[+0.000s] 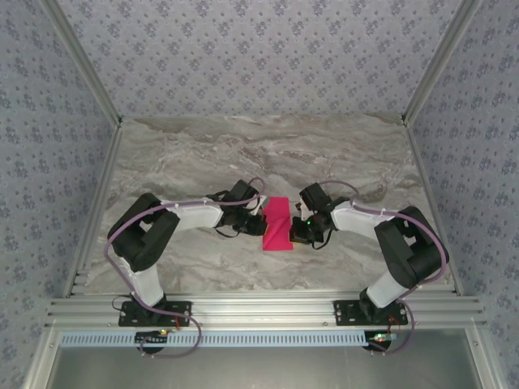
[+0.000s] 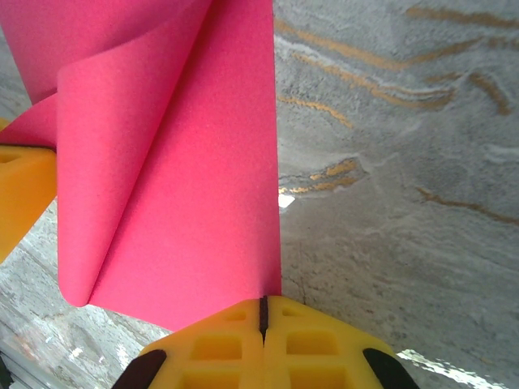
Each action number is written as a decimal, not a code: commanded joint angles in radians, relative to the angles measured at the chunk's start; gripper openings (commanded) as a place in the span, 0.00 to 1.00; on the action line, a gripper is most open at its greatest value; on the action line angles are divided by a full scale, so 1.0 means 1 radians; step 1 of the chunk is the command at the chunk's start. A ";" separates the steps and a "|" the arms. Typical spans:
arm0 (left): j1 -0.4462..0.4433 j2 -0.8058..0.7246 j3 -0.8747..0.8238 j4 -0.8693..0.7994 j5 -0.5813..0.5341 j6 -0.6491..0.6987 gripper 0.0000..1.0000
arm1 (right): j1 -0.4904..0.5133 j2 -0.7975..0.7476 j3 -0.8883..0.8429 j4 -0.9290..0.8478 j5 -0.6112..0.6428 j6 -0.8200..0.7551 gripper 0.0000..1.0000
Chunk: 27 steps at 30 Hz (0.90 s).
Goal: Fold a paper plane with a square sheet of paper (fold left side to right side)
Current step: Fold the triangle a second time at the center of the table.
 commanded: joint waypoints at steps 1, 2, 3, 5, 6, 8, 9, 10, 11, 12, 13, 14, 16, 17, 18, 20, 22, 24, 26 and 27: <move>0.005 0.027 0.029 -0.019 -0.011 0.024 0.00 | 0.009 0.024 0.006 -0.063 0.022 -0.018 0.03; 0.006 0.029 0.029 -0.019 -0.009 0.023 0.00 | 0.010 0.021 0.007 -0.057 0.014 -0.019 0.03; 0.006 0.031 0.027 -0.019 -0.008 0.023 0.00 | 0.008 0.016 0.007 -0.050 0.009 -0.019 0.03; 0.006 0.035 0.026 -0.022 -0.006 0.023 0.00 | 0.007 0.001 0.006 -0.033 -0.013 -0.021 0.03; 0.007 0.037 0.027 -0.024 -0.006 0.024 0.00 | 0.005 -0.010 0.006 -0.024 -0.021 -0.021 0.03; 0.006 0.040 0.029 -0.027 -0.006 0.026 0.00 | -0.001 -0.042 0.009 -0.014 -0.030 -0.020 0.03; 0.007 0.040 0.029 -0.031 -0.006 0.028 0.00 | -0.005 -0.056 0.011 -0.014 -0.032 -0.022 0.03; 0.006 0.041 0.033 -0.035 -0.006 0.030 0.00 | -0.010 -0.072 0.014 -0.012 -0.036 -0.022 0.03; 0.007 0.043 0.034 -0.039 -0.006 0.032 0.00 | -0.013 -0.088 0.014 -0.005 -0.042 -0.021 0.03; 0.006 0.043 0.037 -0.041 -0.005 0.032 0.00 | -0.017 -0.101 0.014 0.007 -0.051 -0.017 0.03; 0.006 0.045 0.037 -0.041 -0.005 0.034 0.00 | -0.021 -0.107 0.014 0.023 -0.061 -0.011 0.03; 0.006 0.046 0.037 -0.044 -0.005 0.034 0.00 | -0.023 -0.115 0.011 0.051 -0.070 0.000 0.03; 0.006 0.048 0.038 -0.048 -0.006 0.035 0.00 | -0.023 -0.114 0.008 0.103 -0.087 0.026 0.02; 0.006 0.048 0.039 -0.048 -0.006 0.037 0.00 | -0.023 -0.110 0.007 0.140 -0.096 0.039 0.02; 0.006 0.047 0.040 -0.050 -0.006 0.037 0.00 | -0.022 -0.100 0.010 0.167 -0.103 0.058 0.02; 0.006 0.048 0.041 -0.051 -0.006 0.036 0.00 | -0.023 -0.076 0.025 0.204 -0.116 0.080 0.02; 0.007 0.048 0.041 -0.053 -0.006 0.037 0.00 | -0.023 -0.043 0.046 0.233 -0.130 0.091 0.01; 0.006 0.050 0.041 -0.056 -0.007 0.038 0.00 | -0.016 -0.009 0.070 0.253 -0.137 0.098 0.01; 0.007 0.050 0.040 -0.056 -0.009 0.038 0.00 | -0.009 0.022 0.091 0.259 -0.136 0.097 0.01; 0.006 0.050 0.041 -0.055 -0.008 0.036 0.01 | -0.005 0.039 0.100 0.264 -0.137 0.096 0.01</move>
